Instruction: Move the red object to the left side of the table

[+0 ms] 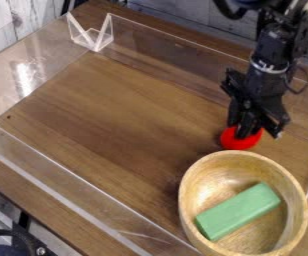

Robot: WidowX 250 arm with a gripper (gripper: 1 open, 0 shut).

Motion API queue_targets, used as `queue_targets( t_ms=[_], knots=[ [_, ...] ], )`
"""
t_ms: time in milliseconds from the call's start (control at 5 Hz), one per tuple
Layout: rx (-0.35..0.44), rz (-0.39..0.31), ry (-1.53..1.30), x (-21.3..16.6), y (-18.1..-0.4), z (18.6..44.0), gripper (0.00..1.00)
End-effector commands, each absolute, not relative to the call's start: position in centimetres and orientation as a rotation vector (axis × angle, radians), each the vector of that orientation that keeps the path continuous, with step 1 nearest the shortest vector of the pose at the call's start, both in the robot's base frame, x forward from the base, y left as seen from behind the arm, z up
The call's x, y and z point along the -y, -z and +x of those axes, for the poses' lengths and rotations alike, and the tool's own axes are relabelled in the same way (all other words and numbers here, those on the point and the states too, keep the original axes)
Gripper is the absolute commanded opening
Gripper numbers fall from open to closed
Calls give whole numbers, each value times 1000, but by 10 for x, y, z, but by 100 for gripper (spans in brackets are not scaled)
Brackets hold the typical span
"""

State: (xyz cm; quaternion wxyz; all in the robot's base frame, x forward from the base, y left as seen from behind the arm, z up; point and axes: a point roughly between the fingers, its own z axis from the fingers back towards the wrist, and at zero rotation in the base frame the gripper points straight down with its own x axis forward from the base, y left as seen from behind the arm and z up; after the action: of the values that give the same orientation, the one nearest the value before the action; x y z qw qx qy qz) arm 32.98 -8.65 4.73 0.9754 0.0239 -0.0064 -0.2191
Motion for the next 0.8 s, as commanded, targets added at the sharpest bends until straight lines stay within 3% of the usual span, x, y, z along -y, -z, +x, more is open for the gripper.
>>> queue_targets(
  t_ms=[0, 400, 600],
  knots=[
    [121, 65, 367, 86, -90, 345, 0],
    [165, 93, 290, 27, -135, 344, 0],
    [166, 100, 250, -13, -134, 342, 0]
  ],
)
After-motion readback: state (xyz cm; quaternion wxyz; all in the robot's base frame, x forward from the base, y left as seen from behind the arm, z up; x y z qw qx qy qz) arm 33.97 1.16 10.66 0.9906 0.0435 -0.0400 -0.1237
